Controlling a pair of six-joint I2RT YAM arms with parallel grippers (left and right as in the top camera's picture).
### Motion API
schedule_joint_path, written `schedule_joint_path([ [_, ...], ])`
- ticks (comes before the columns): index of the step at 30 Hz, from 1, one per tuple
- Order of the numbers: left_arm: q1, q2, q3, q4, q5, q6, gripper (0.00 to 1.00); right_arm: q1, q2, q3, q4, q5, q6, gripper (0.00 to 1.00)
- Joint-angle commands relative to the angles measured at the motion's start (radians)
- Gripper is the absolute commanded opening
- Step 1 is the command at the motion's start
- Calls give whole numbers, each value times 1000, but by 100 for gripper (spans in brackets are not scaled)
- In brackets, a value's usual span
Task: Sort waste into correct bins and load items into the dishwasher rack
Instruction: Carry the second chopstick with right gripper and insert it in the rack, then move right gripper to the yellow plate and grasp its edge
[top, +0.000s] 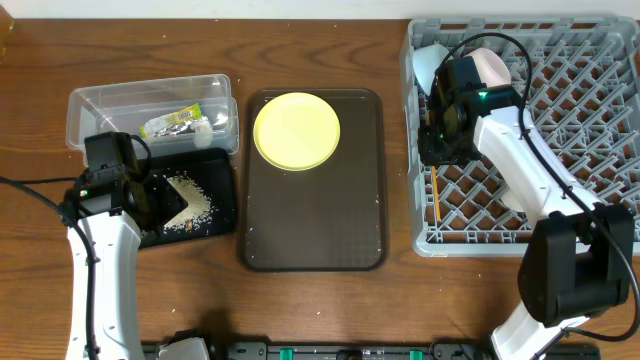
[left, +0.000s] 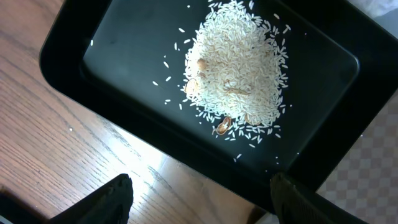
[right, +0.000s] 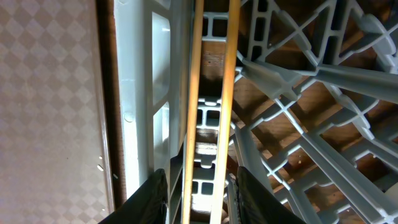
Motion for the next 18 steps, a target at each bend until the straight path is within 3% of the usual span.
schedule_joint_path([
  [1, 3, -1, 4, -2, 20, -6, 74, 22, -67, 6, 6, -13, -4, 34],
  [6, 3, -1, 4, -2, 22, -6, 74, 43, -161, 16, 103, -83, -5, 36],
  [9, 3, -1, 4, -2, 22, -6, 74, 80, -190, 16, 226, -155, -4, 43],
  [18, 3, -1, 4, -2, 22, -6, 74, 238, -77, 16, 523, -68, 26, 51],
])
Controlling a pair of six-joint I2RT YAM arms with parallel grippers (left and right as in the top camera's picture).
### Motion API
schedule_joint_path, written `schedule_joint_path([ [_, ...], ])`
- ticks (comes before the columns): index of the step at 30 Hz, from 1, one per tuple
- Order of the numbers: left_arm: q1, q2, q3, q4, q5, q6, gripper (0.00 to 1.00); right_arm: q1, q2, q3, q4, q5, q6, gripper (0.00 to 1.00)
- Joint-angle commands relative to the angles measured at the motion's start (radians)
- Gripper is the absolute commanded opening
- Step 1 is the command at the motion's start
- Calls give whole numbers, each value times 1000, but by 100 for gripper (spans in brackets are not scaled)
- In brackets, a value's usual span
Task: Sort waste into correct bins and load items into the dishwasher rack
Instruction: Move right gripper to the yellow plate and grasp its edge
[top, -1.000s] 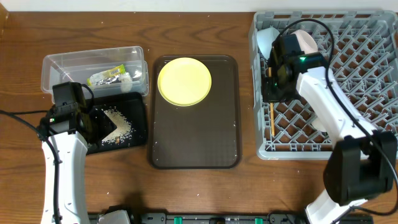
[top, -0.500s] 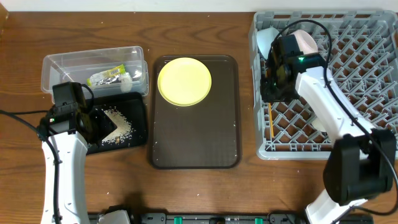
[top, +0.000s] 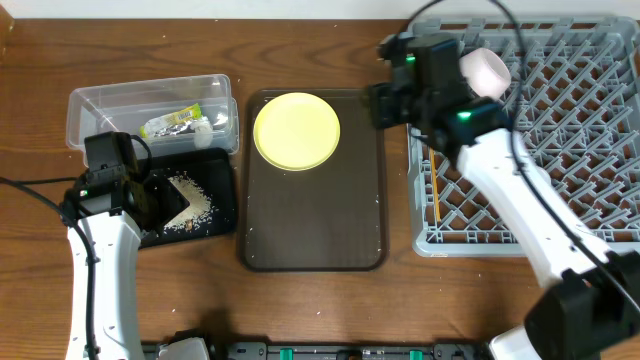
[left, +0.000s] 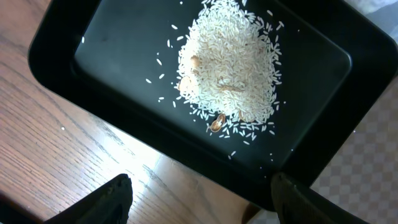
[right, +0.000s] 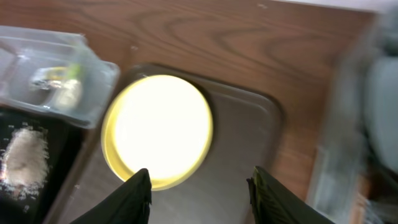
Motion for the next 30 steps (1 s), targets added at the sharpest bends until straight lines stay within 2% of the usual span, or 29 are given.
schedule_joint_path([
  [1, 3, -1, 4, -3, 0, -6, 74, 53, 93, 5, 39, 88, 53, 51],
  [12, 3, -1, 4, -3, 0, -6, 74, 112, 367, 5, 169, 130, 267, 49],
  [20, 3, -1, 4, -2, 14, -6, 74, 126, 468, 5, 190, 130, 293, 46],
  [22, 3, -1, 4, -2, 14, -6, 74, 126, 476, 5, 173, 130, 293, 38],
  [24, 3, -1, 4, -3, 14, -6, 74, 126, 482, 5, 148, 136, 293, 25],
  [30, 3, -1, 4, -3, 14, -6, 74, 111, 468, 5, 100, 142, 293, 2],
])
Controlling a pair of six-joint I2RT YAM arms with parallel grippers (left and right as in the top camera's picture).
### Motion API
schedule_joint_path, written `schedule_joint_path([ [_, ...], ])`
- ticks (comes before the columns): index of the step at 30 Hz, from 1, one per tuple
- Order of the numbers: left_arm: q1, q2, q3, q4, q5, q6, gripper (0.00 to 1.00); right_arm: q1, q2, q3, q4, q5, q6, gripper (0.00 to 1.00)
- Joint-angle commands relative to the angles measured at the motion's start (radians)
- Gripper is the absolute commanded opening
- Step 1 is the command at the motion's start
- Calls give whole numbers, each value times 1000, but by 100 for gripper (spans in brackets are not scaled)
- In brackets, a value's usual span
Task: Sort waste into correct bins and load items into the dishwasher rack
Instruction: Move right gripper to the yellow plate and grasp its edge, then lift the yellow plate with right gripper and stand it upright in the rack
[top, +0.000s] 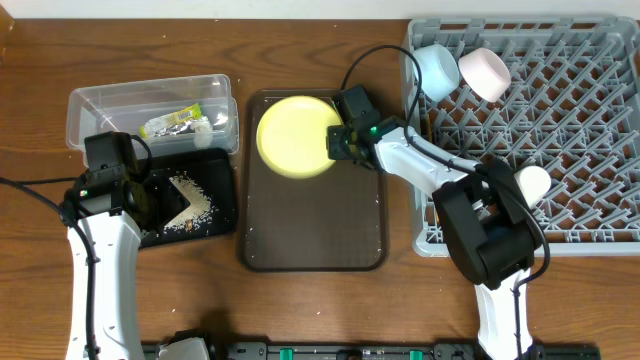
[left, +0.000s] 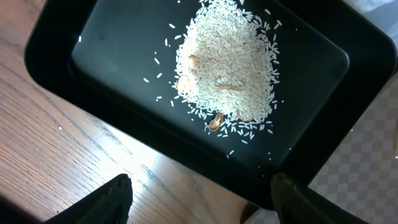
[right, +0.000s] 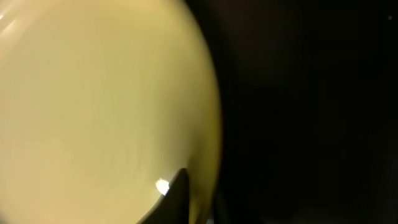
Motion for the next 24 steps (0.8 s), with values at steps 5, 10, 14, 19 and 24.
schedule_joint_path([
  [5, 3, -1, 4, -3, 6, -6, 74, -41, -58, 0, -72, 19, -38, 1],
  [10, 3, -1, 4, -3, 6, -6, 74, -79, -205, 0, -123, 86, -137, 1],
  [14, 3, -1, 4, -3, 6, -6, 74, -108, -357, 0, -170, 148, -251, 1],
  [19, 3, -1, 4, -2, 6, -6, 74, -131, -522, 0, -237, 283, -403, 1],
  [24, 3, -1, 4, -2, 6, -6, 74, -146, -634, 0, -319, 606, -537, 1],
])
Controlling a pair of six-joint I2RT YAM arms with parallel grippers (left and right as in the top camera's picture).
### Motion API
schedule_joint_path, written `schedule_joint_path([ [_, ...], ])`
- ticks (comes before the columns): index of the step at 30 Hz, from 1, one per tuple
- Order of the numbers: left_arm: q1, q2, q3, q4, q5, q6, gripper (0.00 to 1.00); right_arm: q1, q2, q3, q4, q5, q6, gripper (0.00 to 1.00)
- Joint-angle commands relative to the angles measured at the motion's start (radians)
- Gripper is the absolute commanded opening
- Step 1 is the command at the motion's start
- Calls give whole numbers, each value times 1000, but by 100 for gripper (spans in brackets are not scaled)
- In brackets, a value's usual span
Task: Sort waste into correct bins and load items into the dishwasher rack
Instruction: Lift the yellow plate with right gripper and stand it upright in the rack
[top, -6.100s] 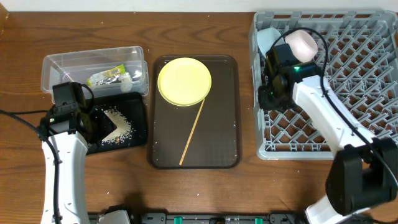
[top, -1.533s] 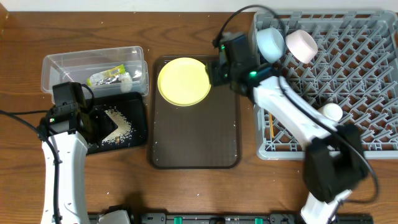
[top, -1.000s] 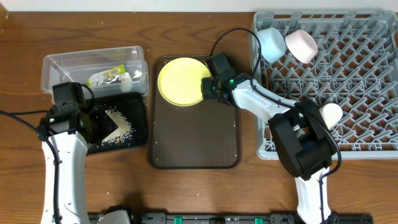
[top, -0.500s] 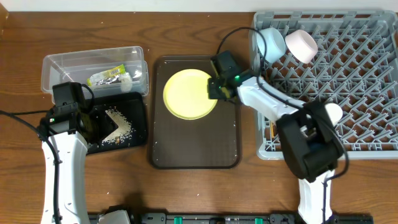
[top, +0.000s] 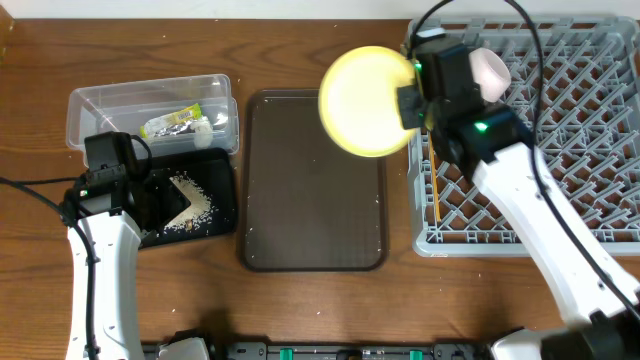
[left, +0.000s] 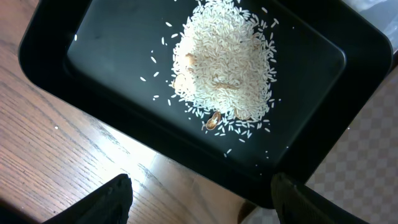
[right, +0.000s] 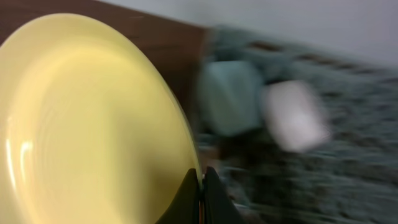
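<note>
The yellow plate (top: 365, 100) hangs in the air, off the brown tray (top: 312, 215), between the tray's right side and the grey dishwasher rack (top: 560, 140). My right gripper (right: 201, 180) is shut on the plate's rim (right: 93, 124). A pale blue cup (right: 231, 96) and a pink cup (right: 295, 115) show blurred in the rack behind. A pencil-like orange stick (top: 436, 195) lies in the rack's left edge. My left gripper (left: 199, 208) stands open above the black bin (left: 348, 56) holding rice (left: 224, 62).
A clear plastic bin (top: 150, 105) with a wrapper in it (top: 172, 123) stands at the far left, behind the black bin (top: 215, 225). The rack takes up the right end of the wooden table (top: 300, 50).
My right gripper has lifted the yellow plate off the brown tray and carried it right, to the rack's left edge. The left arm has barely moved.
My right gripper was low in the rack over the orange stick. Then it was above the tray's right rim, open, facing the plate. Then it was on the plate's right rim on the tray. Now it holds the plate up beside the rack.
</note>
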Motion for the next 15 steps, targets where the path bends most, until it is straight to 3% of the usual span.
schedule_joint_path([
  [1, 3, -1, 4, 0, -5, -6, 74, -27, -41, 3, -30, 327, -151, 1],
  [7, 3, -1, 4, 2, -5, -6, 74, -48, -47, 3, -112, 567, -205, 1],
  [15, 3, -1, 4, 2, -5, -6, 74, -76, -21, 2, -153, 568, -200, 1],
])
